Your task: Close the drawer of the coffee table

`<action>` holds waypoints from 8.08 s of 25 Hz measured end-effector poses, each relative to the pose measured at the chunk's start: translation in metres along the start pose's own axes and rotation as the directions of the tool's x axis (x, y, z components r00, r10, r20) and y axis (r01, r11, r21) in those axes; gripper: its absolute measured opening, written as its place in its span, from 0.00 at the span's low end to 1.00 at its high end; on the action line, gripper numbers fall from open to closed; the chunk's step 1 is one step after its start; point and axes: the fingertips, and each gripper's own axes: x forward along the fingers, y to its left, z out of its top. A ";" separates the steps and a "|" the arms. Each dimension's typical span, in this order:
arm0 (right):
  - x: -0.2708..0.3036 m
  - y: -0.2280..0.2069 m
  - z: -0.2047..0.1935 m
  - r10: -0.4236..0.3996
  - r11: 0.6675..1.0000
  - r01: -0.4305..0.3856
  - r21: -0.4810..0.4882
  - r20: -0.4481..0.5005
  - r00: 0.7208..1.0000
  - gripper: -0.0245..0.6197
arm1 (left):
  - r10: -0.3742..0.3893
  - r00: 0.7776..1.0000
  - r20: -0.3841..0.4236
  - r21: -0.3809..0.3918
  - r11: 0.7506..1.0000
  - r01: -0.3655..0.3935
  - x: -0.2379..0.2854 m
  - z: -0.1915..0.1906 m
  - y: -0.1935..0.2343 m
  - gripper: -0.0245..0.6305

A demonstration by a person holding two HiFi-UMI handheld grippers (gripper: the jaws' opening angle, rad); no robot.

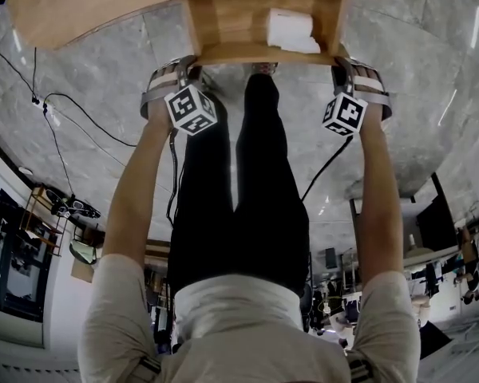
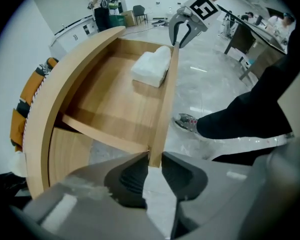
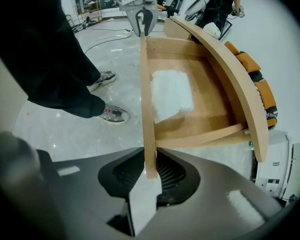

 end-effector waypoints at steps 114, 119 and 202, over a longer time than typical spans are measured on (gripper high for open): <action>-0.012 -0.197 -0.004 -0.416 0.483 0.331 0.810 -0.120 0.901 0.34 | 0.318 0.946 0.057 -0.932 0.356 -0.063 -0.023 0.038 0.169 0.23; -0.011 -0.205 -0.003 -0.442 0.445 0.315 0.839 -0.100 0.891 0.35 | 0.334 0.941 0.058 -0.960 0.278 -0.040 -0.021 0.039 0.176 0.22; -0.733 -0.263 0.238 -0.907 0.422 0.287 0.860 0.394 0.151 0.05 | 0.683 0.084 0.726 -0.684 0.729 -0.018 -0.743 0.195 0.182 0.07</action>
